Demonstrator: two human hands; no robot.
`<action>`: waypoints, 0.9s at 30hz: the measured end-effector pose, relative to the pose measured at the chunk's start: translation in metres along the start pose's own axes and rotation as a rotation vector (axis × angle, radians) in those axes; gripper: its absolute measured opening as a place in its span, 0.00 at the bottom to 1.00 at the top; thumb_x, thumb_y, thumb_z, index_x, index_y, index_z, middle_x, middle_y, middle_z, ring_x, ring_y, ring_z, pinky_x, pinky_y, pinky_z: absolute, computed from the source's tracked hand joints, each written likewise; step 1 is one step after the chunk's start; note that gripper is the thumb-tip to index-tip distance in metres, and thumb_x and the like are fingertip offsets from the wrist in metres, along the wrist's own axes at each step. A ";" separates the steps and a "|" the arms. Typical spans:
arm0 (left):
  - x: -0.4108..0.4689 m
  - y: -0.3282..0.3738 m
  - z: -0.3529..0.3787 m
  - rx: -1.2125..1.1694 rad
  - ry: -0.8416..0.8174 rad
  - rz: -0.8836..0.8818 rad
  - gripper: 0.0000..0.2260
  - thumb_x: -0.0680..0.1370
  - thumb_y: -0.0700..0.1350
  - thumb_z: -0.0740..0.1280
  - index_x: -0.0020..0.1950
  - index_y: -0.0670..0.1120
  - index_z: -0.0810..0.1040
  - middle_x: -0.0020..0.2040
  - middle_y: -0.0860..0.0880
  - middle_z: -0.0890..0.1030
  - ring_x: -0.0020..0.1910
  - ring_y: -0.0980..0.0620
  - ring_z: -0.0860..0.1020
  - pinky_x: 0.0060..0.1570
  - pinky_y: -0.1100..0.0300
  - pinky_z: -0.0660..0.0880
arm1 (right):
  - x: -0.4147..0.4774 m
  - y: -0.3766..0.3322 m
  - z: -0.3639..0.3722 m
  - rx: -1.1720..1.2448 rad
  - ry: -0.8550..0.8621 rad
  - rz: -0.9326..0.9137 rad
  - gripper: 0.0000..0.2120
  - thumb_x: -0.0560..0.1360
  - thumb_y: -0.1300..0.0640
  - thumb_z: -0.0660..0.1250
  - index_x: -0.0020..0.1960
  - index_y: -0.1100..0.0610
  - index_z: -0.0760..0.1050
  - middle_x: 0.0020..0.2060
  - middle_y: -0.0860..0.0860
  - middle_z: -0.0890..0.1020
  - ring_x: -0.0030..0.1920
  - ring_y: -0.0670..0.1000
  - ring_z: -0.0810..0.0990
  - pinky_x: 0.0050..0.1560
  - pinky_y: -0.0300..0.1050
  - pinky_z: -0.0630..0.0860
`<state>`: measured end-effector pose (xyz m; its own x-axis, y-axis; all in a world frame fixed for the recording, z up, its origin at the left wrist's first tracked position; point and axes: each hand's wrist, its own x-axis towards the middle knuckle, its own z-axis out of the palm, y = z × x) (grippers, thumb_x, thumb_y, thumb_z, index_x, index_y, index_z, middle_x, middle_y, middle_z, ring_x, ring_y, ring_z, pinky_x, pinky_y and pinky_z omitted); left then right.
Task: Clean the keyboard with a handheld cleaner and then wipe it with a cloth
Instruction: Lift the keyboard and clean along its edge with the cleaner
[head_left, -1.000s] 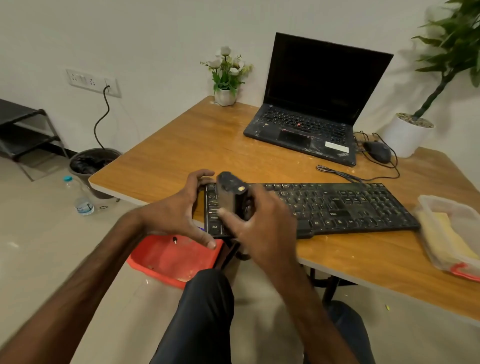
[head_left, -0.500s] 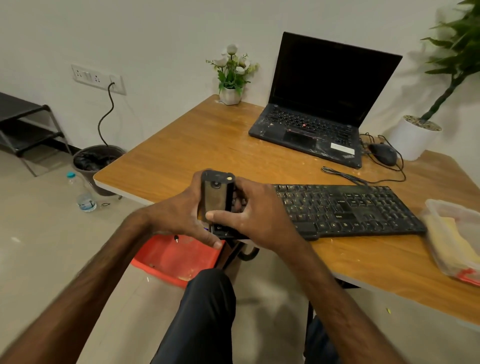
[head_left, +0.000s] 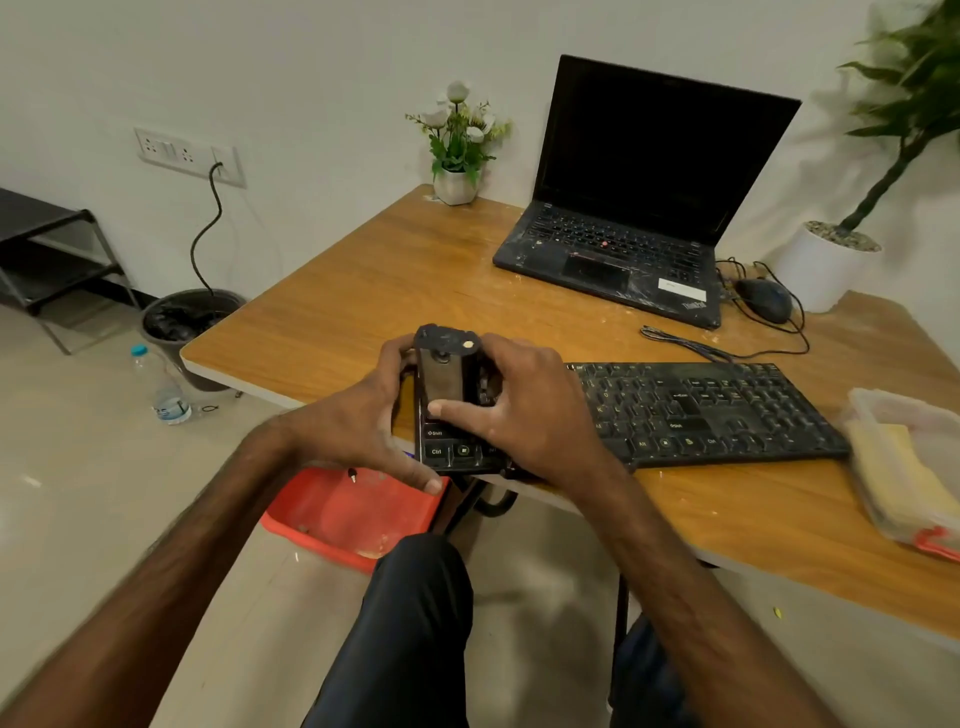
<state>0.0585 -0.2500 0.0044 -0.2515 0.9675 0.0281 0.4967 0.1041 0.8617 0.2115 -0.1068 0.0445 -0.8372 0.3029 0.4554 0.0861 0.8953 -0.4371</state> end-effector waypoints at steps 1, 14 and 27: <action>0.000 0.000 0.000 0.039 -0.014 0.021 0.52 0.62 0.44 0.86 0.75 0.58 0.57 0.68 0.60 0.70 0.72 0.59 0.67 0.70 0.64 0.67 | -0.002 -0.006 0.002 0.051 -0.029 -0.030 0.21 0.66 0.39 0.75 0.52 0.50 0.77 0.39 0.45 0.78 0.38 0.46 0.75 0.37 0.46 0.72; 0.001 -0.005 0.000 -0.005 -0.034 -0.030 0.60 0.60 0.45 0.86 0.79 0.50 0.47 0.70 0.54 0.71 0.71 0.60 0.69 0.68 0.67 0.67 | -0.011 -0.002 0.000 0.135 -0.110 -0.026 0.25 0.67 0.38 0.74 0.58 0.49 0.78 0.40 0.43 0.80 0.39 0.44 0.77 0.41 0.47 0.77; -0.002 0.002 0.001 -0.045 -0.005 -0.026 0.58 0.61 0.41 0.85 0.76 0.55 0.46 0.70 0.56 0.65 0.66 0.69 0.69 0.65 0.67 0.71 | -0.004 0.013 -0.013 0.008 0.008 0.102 0.25 0.67 0.36 0.73 0.56 0.50 0.77 0.44 0.44 0.81 0.43 0.46 0.77 0.43 0.52 0.79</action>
<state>0.0611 -0.2511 0.0056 -0.2597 0.9657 0.0033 0.4519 0.1185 0.8842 0.2234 -0.0919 0.0467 -0.8200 0.3949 0.4144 0.1664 0.8572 -0.4874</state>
